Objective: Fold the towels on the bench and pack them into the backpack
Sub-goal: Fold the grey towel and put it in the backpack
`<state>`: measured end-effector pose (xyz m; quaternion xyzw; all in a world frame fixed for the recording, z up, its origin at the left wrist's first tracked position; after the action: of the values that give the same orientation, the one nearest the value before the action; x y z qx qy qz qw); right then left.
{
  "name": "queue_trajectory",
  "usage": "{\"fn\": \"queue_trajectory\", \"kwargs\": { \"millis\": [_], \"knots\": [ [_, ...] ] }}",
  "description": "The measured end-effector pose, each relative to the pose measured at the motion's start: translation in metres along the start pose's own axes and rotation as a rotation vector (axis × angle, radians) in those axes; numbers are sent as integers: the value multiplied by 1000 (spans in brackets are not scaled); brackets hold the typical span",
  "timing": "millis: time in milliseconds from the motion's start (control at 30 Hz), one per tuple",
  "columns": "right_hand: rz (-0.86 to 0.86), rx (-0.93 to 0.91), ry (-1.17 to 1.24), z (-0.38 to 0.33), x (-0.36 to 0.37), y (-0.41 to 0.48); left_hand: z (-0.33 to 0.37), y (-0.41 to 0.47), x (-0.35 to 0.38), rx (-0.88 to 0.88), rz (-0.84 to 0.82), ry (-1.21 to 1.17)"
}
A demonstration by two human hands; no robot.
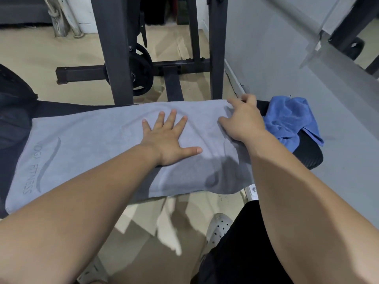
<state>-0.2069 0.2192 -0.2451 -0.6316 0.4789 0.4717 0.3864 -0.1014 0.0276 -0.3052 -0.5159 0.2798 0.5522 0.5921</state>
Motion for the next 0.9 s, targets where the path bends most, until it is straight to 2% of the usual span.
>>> {"fn": "queue_trajectory", "kwargs": {
  "millis": [167, 333, 400, 500, 567, 700, 833, 900],
  "knots": [
    [3, 82, 301, 22, -24, -10, -2, 8, -6, 40, 44, -3],
    [-132, 97, 234, 40, -20, -21, 12, -8, -14, 118, 172, -39],
    [-129, 94, 215, 44, -20, -21, 35, -22, -22, 212, 288, -133],
    [-148, 87, 207, 44, -15, -20, 92, -55, -23, 507, 407, -218],
    [-135, 90, 190, 44, -15, -19, 122, -67, -4, 574, 314, -169],
    [-20, 133, 77, 51, -29, -18, 132, -64, 43, 457, 80, -3],
    [-34, 246, -27, 68, -32, -15, 125, -72, 55, 558, 28, -11],
    [32, 208, -94, 62, -37, -20, 121, -79, 51, 600, 25, -65]
  ]
}}
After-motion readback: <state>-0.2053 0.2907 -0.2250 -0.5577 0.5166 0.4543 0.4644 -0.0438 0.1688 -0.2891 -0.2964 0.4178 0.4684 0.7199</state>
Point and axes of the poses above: each hand's wrist, its own y-axis towards the middle knuckle, its own x-axis out of the palm, z = x × y, the point moved 8 cm from there along y, towards the middle knuckle, and after that the axes turned 13 degrees about -y, right-handed, at the moved point
